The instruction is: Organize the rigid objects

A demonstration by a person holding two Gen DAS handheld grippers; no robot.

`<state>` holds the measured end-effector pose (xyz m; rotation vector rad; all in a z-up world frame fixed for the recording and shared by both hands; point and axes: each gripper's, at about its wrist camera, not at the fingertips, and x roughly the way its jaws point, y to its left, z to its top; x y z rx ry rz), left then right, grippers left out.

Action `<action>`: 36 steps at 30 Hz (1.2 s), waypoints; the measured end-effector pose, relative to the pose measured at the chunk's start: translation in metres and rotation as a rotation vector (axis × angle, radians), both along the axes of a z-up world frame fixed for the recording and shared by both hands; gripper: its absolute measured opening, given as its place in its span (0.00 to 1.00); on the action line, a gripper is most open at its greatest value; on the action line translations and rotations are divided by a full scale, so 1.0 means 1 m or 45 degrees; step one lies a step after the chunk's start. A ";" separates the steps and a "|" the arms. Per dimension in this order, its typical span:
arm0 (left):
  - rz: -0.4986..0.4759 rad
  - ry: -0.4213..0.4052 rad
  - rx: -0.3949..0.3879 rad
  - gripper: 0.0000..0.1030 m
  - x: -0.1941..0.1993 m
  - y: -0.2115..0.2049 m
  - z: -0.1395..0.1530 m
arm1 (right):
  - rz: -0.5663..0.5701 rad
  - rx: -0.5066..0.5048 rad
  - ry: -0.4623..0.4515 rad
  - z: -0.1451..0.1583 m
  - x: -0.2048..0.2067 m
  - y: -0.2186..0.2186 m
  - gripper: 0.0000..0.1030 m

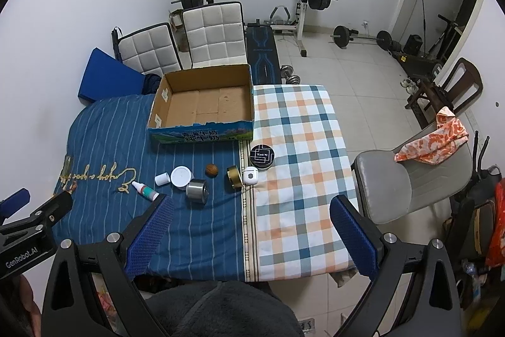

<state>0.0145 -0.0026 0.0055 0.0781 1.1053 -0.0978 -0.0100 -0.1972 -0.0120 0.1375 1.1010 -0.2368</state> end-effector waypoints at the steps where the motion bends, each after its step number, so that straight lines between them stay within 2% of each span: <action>1: -0.001 -0.002 -0.001 1.00 0.000 0.000 0.000 | -0.001 -0.003 -0.003 0.000 0.001 -0.001 0.98; 7: -0.009 -0.016 -0.003 1.00 -0.004 -0.004 0.003 | -0.006 -0.010 -0.015 0.001 0.004 -0.001 0.98; 18: -0.007 -0.041 -0.007 1.00 -0.011 -0.011 0.008 | -0.031 -0.015 -0.066 0.020 -0.009 -0.003 0.98; 36: -0.011 -0.037 -0.003 1.00 -0.014 -0.016 0.012 | -0.027 -0.006 -0.070 0.031 -0.012 -0.015 0.98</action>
